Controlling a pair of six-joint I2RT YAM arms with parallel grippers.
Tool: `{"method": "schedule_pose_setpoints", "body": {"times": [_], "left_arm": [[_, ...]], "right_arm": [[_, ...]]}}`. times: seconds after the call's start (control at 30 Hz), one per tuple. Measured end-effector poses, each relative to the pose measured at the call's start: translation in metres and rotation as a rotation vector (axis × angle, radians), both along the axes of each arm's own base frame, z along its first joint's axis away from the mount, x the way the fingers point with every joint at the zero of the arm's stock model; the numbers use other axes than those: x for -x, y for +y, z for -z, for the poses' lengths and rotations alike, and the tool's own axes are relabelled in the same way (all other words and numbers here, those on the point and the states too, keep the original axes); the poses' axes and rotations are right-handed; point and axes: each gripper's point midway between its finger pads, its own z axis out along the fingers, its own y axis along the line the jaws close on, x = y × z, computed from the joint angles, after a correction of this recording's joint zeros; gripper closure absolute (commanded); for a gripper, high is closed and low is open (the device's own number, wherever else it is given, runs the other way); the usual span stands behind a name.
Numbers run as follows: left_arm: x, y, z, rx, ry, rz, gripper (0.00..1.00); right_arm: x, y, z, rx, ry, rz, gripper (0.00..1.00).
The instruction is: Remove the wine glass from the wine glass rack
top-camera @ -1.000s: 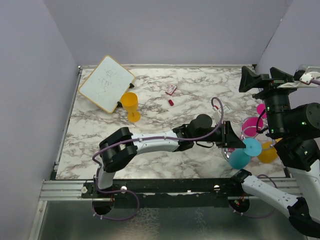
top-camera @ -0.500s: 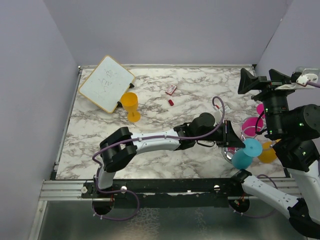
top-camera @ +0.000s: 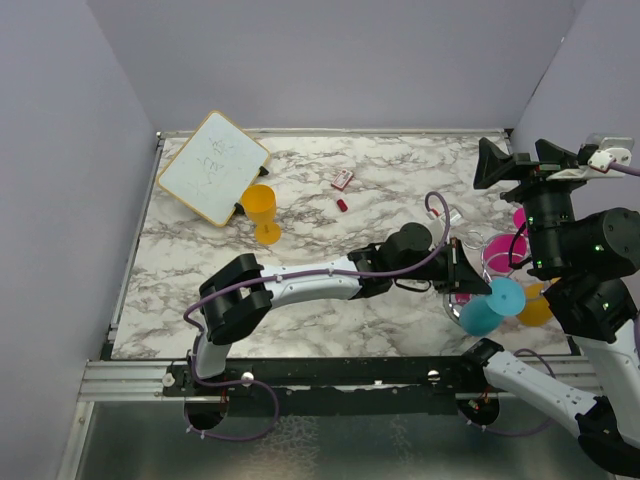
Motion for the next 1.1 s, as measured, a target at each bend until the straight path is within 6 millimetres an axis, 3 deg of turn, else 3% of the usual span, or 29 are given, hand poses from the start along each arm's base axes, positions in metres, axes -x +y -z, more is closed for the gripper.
{"method": "schedule_pose_setpoints", "body": {"times": [0.67,1.1], "left_arm": [[0.007,0.003,-0.007,-0.002,0.175,0.030,1.00],[0.011,0.006,-0.015,0.007,0.189,0.043,1.00]], "right_arm": [[0.002,-0.001,-0.003,-0.008,-0.012,0.000,0.00],[0.002,-0.001,-0.003,-0.012,-0.017,0.000,0.00]]}}
